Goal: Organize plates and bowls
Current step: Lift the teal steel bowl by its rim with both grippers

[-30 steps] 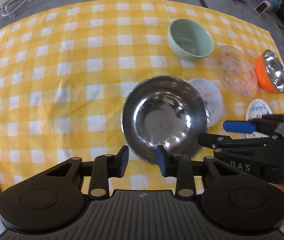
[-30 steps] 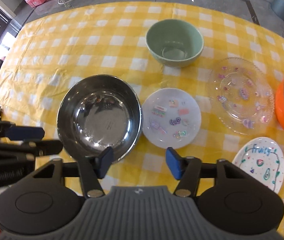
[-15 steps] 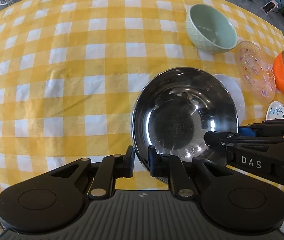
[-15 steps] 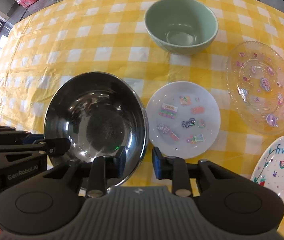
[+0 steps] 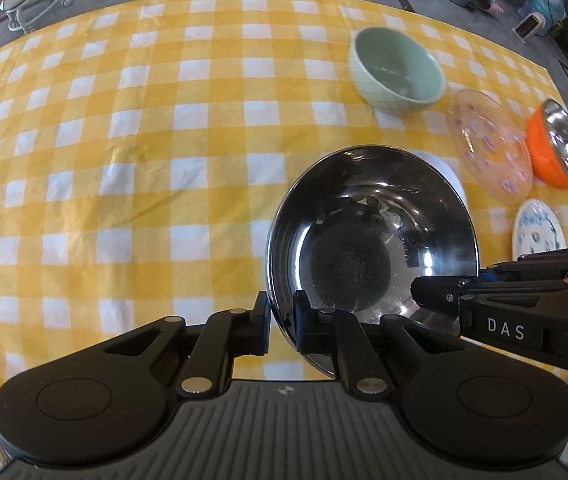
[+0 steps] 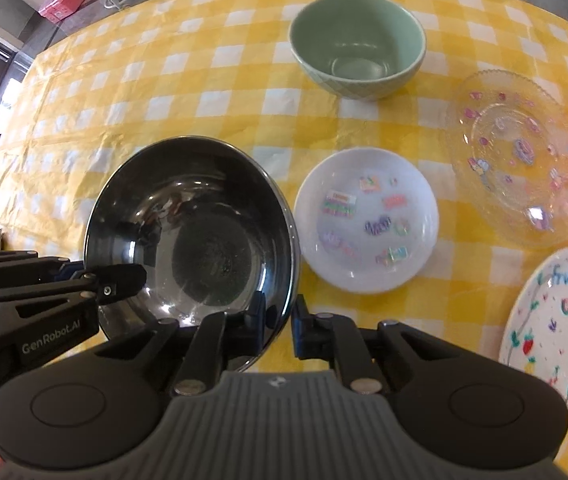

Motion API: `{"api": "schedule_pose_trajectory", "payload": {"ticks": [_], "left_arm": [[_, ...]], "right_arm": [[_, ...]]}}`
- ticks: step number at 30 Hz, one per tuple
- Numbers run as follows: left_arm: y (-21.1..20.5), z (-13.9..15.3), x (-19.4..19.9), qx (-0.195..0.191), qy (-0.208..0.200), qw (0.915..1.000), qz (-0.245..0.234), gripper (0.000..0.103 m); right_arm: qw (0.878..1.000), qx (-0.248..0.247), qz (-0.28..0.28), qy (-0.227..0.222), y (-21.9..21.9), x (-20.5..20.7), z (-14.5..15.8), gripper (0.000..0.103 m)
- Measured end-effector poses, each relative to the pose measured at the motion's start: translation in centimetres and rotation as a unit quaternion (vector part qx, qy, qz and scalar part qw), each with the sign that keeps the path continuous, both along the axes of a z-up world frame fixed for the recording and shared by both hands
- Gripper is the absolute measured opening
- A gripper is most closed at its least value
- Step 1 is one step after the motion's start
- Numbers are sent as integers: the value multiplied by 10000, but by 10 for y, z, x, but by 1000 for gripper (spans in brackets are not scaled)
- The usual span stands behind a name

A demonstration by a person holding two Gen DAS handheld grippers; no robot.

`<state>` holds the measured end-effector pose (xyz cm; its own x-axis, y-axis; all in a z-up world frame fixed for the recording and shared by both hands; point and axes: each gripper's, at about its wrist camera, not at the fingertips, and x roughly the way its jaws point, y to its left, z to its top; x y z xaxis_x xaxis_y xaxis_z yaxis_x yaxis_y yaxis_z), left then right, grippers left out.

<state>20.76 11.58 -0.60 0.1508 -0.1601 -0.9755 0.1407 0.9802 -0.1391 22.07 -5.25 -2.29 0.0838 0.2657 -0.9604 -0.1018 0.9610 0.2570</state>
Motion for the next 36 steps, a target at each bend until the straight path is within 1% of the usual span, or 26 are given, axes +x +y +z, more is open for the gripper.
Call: {"api": "schedule_pose_trajectory", "payload": {"ticks": [6,12,16,20,23,25,28,32,34,35,36], "left_arm": [[-10,4,-38,-64,139,9999,-44,12],[-21,-2,-78,37,352,9993,-143,12],[-25,-7,-97,73,440,9989,-144,12],[-26,-11,-105,49,388,9992,-100,12],[-26,-16,-110,35,388,9992,-8,11],[-26,-18,-112,62,293,9996,-10,11],[-23,-22,-114,7,320,9995,55,11],[-21,-22,-115,98,126,9999,38,11],[-21,-23,-114,71,122,9999,59,12],[-21,-22,-113,79,117,9999,37,16],[-22,-21,-113,118,94,9999,11,25]], "right_arm": [[9998,85,61,141,-11,-44,8,12],[9992,60,142,372,-17,-89,0,12],[9989,-12,183,431,-16,-113,-6,11],[9990,-64,157,407,-17,-126,-11,11],[9991,-99,100,394,-17,-128,-15,11],[9993,-75,55,371,-16,-130,-19,11],[9995,-70,22,301,-16,-132,-21,12],[9998,-119,91,110,-15,-135,-20,13],[9998,-144,109,18,-14,-134,-20,16],[9998,-152,104,-28,-15,-134,-19,22],[9998,-146,95,-73,-16,-134,-18,34]]}}
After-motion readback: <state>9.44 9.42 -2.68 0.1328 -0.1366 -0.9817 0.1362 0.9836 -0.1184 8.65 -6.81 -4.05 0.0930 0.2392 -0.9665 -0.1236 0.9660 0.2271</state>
